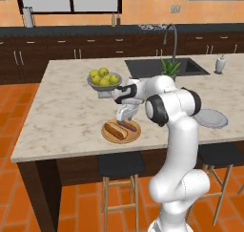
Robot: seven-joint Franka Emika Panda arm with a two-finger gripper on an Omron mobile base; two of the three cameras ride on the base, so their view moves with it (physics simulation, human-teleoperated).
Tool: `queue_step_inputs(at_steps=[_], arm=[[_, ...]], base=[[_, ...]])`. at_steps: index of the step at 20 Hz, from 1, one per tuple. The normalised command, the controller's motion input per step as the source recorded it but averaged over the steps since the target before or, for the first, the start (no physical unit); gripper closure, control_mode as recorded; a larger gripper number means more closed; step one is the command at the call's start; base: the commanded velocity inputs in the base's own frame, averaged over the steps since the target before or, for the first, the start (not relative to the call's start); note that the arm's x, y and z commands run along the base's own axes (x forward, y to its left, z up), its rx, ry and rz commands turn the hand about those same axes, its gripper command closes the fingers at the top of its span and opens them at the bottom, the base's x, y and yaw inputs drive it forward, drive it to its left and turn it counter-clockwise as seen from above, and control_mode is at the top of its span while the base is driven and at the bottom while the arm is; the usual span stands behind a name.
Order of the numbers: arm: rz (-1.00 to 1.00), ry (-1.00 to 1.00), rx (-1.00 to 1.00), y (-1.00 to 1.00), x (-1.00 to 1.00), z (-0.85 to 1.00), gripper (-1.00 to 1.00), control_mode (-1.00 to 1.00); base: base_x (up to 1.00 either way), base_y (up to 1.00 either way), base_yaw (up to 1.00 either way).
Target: Place one bun and one sausage from the bowl on each plate.
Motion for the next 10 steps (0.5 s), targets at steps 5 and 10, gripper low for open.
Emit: queue_step_inputs(at_steps=[5,10], arm=[[-0.06,0.03,-0.02,-0.16,-0.47,0.54,-1.0,-1.0],[-0.21,-0.33,-0.04,-0.24,-1.0,0.35,-1.0,-1.0]], base=[[0.0,0.0,0.0],[0.0,0.0,0.0]])
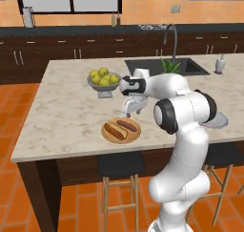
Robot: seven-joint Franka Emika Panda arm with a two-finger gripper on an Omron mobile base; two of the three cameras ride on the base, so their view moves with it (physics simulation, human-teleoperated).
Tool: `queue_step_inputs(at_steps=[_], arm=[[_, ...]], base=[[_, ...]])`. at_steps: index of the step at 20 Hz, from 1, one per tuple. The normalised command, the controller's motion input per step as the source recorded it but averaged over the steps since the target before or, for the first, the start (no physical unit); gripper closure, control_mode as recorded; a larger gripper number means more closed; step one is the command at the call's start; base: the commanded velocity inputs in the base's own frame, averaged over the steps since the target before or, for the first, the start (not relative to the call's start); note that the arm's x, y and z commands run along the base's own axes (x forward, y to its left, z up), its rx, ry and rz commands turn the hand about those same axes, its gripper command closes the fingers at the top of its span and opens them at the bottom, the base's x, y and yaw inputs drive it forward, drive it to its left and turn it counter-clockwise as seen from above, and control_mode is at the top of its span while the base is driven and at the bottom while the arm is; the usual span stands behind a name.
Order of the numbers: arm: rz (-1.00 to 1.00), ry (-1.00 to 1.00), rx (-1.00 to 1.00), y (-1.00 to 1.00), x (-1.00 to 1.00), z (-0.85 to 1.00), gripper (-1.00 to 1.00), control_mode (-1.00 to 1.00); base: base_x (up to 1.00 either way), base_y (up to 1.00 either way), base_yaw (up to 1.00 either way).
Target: Place one bun and one sausage from the bowl on each plate.
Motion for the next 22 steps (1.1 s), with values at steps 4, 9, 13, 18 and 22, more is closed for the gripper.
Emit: queue_step_inputs(at_steps=[4,9,13,18,22], arm=[[-0.27,-0.29,-0.04,-0.11,-1.0,0.02,-1.0,-1.0],[-0.1,-0.04,-0.1,0.08,-0.37,0.42,-1.0,-1.0],[-0.1,0.0,-0.03,-0.02,-0.44,0.93,-1.0,-1.0],[-0.03,0.06,-0.05,-0.17,-0.47,0.46,-1.0,-1.0],[-0.14,0.09,-0.03,-0.42,-0.69,0.28,-1.0,-1.0]], base=[[0.0,0.0,0.0],[0.0,0.0,0.0],[0.0,0.0,0.0],[0.0,0.0,0.0],[0.0,0.0,0.0]])
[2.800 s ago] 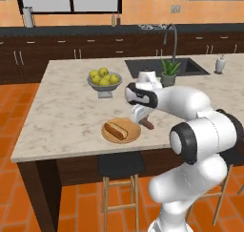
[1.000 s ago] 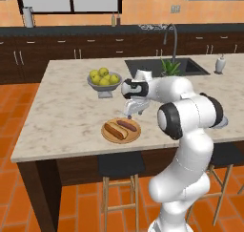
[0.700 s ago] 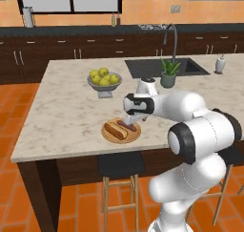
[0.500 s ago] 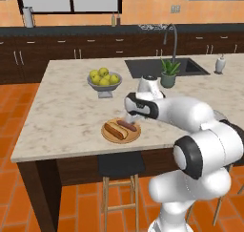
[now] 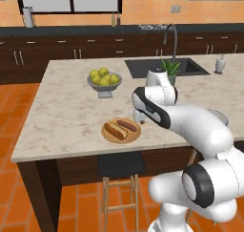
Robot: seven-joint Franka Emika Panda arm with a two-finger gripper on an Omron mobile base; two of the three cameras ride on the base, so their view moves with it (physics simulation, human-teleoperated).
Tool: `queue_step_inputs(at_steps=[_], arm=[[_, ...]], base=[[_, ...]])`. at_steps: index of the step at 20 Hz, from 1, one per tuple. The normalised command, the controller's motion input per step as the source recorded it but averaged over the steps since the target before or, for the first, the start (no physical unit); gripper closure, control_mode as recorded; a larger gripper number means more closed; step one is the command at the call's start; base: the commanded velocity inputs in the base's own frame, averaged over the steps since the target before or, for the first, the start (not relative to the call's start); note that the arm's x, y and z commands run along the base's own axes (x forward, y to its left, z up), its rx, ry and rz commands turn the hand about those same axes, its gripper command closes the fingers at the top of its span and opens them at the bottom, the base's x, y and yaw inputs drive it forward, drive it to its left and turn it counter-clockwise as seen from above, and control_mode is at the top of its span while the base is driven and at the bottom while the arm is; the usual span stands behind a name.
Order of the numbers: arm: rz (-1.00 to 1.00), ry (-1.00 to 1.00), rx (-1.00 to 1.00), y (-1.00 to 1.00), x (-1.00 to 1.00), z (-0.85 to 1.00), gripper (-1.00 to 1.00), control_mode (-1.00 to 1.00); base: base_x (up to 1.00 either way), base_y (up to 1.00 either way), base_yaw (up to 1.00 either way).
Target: Place one bun and one sausage from the bowl on each plate.
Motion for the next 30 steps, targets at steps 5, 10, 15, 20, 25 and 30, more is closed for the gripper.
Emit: queue_step_inputs(at_steps=[5,10,15,20,25,30], arm=[[-0.19,-0.14,0.0,-0.41,-1.0,-0.09,-1.0,-1.0],[-0.15,-0.13,0.0,-0.34,-0.81,-0.05,-1.0,-1.0],[-0.01,0.0,0.0,0.0,0.0,0.0,-1.0,-1.0],[-0.01,0.0,0.0,0.0,-0.02,0.0,-1.0,1.0],[0.0,0.0,0.0,0.0,0.0,0.0,-1.0,1.0],[0.0,0.0,0.0,0.0,0.0,0.0,-1.0,1.0]], base=[[0.0,0.0,0.0],[0.0,0.0,0.0],[0.0,0.0,0.0],[-0.08,-0.71,-0.1],[0.01,-1.0,-0.11],[0.17,-1.0,-0.14]])
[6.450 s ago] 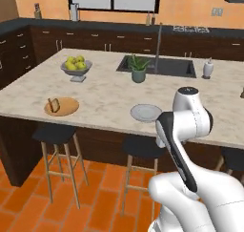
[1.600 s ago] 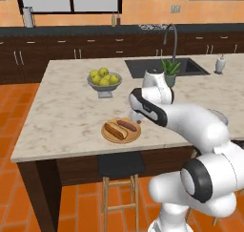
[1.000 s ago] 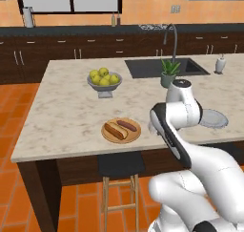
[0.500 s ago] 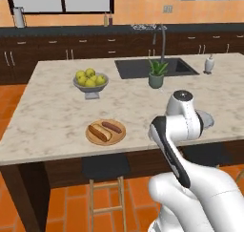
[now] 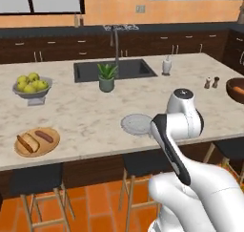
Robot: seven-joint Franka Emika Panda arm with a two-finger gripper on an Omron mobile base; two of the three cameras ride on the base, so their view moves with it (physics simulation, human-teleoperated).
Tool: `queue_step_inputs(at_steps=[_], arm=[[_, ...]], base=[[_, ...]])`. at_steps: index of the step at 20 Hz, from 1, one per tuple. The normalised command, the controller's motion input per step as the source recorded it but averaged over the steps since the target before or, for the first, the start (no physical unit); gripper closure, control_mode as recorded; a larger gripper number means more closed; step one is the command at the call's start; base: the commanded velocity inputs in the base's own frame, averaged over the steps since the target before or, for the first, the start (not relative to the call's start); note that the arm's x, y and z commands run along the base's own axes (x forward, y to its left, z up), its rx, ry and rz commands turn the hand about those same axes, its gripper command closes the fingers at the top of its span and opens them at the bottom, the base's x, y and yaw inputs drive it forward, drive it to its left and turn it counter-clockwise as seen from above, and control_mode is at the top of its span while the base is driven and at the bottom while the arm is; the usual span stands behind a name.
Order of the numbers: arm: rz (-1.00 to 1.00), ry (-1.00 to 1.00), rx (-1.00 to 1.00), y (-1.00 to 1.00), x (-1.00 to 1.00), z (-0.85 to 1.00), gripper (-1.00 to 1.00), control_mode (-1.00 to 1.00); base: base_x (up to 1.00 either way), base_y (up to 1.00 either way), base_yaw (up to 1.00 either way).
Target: Place one bun and one sausage from the bowl on each plate.
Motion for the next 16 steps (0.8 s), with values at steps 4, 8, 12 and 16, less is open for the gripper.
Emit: queue_step_inputs(at_steps=[4,8,12,16], arm=[[0.0,0.0,0.0,0.0,0.0,0.0,-1.0,1.0],[0.0,0.0,0.0,0.0,0.0,0.0,-1.0,1.0],[0.0,0.0,0.0,0.0,0.0,0.0,-1.0,1.0],[0.0,0.0,0.0,0.0,0.0,0.0,-1.0,1.0]], base=[[0.35,-1.0,-0.35],[0.48,-1.0,-0.21],[0.55,-1.0,0.24],[0.4,-0.81,0.15]])
